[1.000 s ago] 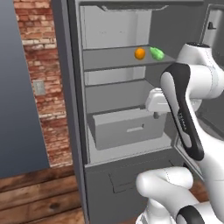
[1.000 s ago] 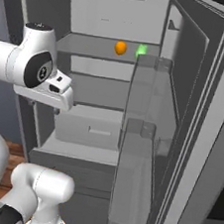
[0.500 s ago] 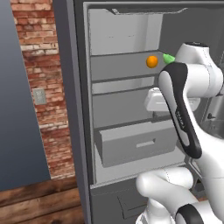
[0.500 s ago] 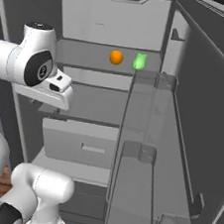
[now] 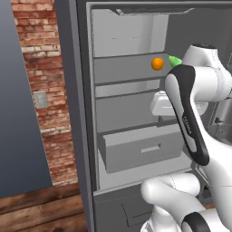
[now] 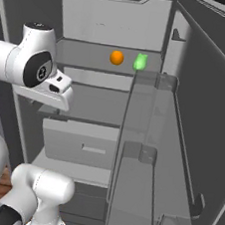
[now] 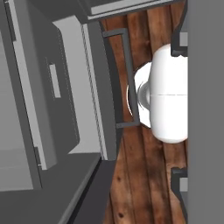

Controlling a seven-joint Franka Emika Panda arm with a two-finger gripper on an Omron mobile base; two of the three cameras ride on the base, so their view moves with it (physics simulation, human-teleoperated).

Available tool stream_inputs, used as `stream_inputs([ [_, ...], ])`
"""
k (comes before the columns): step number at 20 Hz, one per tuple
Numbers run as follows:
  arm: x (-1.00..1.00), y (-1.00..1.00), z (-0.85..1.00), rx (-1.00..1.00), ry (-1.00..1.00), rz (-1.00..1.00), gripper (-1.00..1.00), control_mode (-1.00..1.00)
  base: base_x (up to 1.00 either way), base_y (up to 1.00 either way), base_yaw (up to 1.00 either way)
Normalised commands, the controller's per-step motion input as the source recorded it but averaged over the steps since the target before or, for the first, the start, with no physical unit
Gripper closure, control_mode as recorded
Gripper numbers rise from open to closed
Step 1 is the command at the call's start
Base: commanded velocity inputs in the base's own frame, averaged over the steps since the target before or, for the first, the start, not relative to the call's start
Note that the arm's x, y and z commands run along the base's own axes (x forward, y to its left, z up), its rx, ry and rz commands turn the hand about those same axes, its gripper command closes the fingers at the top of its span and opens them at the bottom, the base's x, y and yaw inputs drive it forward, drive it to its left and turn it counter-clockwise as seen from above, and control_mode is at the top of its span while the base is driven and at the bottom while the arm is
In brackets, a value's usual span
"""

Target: Open the fridge, remove the orange, corn, and chicken drumstick, and place them on any counter.

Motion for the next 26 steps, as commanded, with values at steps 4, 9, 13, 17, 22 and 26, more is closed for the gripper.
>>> stream_inputs([
  [4,0.00,0.00,0.01,0.01,0.00,0.00,-1.00,-1.00,0.00,0.00,0.00],
  [9,0.03,-0.02,0.19,0.00,0.00,0.00,-1.00,-1.00,0.00,0.00,0.00],
  [13,0.21,0.00,0.18,0.00,-0.08,-0.02,-1.00,-1.00,0.00,0.00,0.00],
  [17,0.32,-0.02,0.16,0.00,-0.16,-0.01,-1.00,-1.00,0.00,0.00,0.00],
  [22,0.26,-0.14,0.27,0.00,-0.22,-0.02,-1.00,-1.00,0.00,0.00,0.00],
  [26,0.21,-0.18,0.18,0.00,-0.25,-0.02,-1.00,-1.00,0.00,0.00,0.00],
])
